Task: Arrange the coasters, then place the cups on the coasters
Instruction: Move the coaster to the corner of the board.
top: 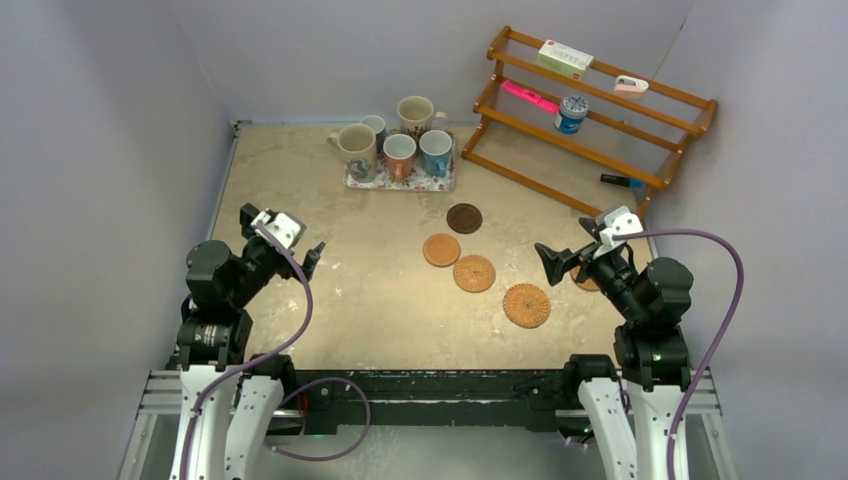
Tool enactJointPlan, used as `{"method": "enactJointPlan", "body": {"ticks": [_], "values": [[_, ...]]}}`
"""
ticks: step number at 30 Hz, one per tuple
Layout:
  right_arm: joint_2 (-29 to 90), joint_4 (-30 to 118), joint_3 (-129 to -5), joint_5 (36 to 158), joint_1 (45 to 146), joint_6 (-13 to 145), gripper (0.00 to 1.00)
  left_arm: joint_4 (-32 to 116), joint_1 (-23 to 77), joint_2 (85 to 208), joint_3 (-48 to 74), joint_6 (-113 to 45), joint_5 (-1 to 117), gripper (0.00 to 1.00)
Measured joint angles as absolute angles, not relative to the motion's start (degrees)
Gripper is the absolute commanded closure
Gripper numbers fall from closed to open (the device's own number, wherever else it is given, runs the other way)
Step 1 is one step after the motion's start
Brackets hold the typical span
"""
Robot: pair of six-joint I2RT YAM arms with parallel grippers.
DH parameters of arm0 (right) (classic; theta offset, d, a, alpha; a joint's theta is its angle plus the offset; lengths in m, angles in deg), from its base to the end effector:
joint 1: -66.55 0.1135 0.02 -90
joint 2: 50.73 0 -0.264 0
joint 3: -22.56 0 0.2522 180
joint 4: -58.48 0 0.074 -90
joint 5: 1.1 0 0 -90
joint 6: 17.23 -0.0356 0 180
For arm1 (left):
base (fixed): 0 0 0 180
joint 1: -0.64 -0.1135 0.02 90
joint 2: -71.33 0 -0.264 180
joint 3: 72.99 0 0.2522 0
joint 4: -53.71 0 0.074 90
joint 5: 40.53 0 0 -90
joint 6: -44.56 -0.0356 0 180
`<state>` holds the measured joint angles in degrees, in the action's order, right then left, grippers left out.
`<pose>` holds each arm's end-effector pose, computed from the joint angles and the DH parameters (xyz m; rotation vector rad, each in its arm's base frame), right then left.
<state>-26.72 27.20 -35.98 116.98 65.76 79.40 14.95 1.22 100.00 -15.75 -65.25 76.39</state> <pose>0.0921 0.0155 0.3699 -0.4653 1.4540 0.2672 0.1138 -0.0173 0.3421 0.6351 1.6113 -0.1635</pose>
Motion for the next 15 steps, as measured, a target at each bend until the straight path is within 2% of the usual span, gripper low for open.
{"method": "enactJointPlan", "body": {"ticks": [15], "values": [[-24.6, 26.7, -36.2, 117.3, 65.8, 79.7, 0.01, 14.5, 1.2, 101.2, -15.8, -66.1, 76.9, 0.0]]}}
